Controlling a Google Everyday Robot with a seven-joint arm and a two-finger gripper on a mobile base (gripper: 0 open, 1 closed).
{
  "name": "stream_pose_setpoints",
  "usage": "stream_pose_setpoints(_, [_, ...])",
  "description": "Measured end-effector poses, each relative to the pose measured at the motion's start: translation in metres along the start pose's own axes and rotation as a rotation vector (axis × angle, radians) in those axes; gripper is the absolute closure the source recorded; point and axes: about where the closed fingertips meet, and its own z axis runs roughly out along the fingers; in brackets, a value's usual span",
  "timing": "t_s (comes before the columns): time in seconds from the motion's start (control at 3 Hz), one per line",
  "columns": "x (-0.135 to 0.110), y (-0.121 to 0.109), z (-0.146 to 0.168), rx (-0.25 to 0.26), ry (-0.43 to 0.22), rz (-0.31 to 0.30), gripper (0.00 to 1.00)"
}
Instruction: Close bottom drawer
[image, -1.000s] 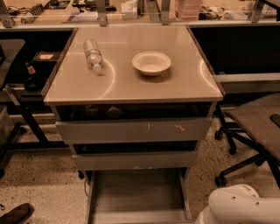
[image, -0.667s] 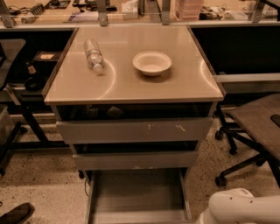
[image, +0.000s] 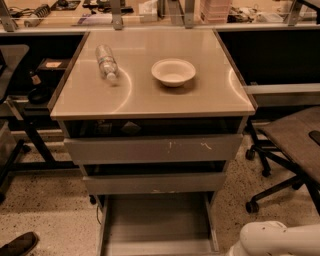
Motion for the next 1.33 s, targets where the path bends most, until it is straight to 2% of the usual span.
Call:
stream_pose_setpoints(0.67, [0.009,-0.024,0.060,-0.065,-0.054,0.049,1.00])
stream_pose_setpoints(1.0, [0.006,-0.033,0.083,-0.092,-0.081,0.053,1.00])
stream_pose_setpoints(1.33, [0.006,-0.033,0.083,-0.092,-0.081,0.053,1.00])
